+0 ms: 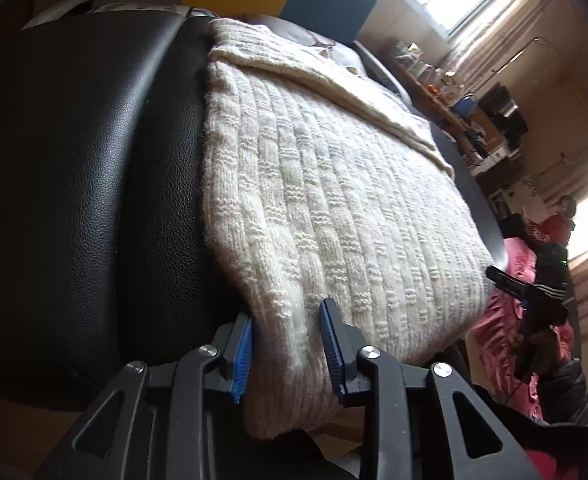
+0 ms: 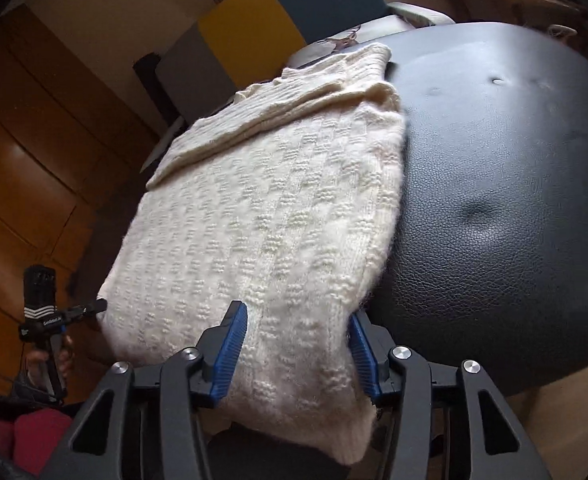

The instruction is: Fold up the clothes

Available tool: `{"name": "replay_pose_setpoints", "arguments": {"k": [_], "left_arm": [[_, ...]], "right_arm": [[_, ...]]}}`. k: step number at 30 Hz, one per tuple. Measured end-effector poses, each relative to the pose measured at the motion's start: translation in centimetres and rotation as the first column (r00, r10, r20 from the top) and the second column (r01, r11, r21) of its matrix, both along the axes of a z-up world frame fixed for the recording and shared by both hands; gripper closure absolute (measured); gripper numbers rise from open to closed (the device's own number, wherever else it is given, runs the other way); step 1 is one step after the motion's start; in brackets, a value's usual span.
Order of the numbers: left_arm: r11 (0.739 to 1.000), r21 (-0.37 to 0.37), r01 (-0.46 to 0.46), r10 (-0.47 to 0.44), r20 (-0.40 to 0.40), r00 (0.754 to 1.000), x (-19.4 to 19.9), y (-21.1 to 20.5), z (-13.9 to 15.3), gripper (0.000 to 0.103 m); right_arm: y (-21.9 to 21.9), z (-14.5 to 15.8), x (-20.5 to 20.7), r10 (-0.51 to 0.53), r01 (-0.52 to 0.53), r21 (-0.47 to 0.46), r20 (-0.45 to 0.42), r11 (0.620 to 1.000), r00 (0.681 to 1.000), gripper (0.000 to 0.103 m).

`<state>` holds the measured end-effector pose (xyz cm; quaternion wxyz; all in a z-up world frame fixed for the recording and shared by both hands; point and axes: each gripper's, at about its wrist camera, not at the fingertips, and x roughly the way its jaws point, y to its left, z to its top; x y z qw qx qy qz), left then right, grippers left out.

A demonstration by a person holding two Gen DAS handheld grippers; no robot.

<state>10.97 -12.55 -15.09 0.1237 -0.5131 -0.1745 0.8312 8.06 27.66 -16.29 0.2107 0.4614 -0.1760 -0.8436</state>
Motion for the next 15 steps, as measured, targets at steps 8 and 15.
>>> {"name": "replay_pose_setpoints", "arguments": {"k": [8, 15], "left_arm": [[0.999, 0.0, -0.051, 0.051, -0.001, 0.999, 0.1, -0.5, 0.1, 0.092], [0.997, 0.015, -0.075, 0.075, -0.026, 0.997, 0.4, 0.4, 0.2, 0.075]], "right_arm": [[-5.4, 0.1, 0.1, 0.162, -0.151, 0.214, -0.038, 0.965, 0.986, 0.0], [-3.5, 0.6, 0.7, 0.048, -0.036, 0.287, -0.036, 0.957, 0.998, 0.072]]}}
